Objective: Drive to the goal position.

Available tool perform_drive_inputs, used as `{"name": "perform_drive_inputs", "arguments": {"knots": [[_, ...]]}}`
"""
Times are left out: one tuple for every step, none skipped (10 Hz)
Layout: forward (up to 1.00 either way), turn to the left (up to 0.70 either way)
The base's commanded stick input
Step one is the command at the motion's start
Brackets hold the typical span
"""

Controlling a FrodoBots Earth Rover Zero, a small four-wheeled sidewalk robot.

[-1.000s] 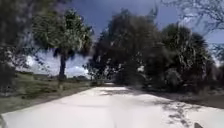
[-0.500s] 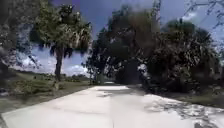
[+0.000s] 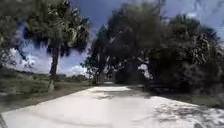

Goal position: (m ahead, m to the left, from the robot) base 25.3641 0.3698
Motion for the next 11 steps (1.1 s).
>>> {"name": "perform_drive_inputs", "arguments": {"knots": [[0.85,0.0],[0.85,0.0],[0.85,0.0],[0.85,0.0],[0.85,0.0],[0.85,0.0],[0.85,0.0],[0.85,0.0],[0.85,0.0],[0.85,0.0],[0.85,0.0]]}}
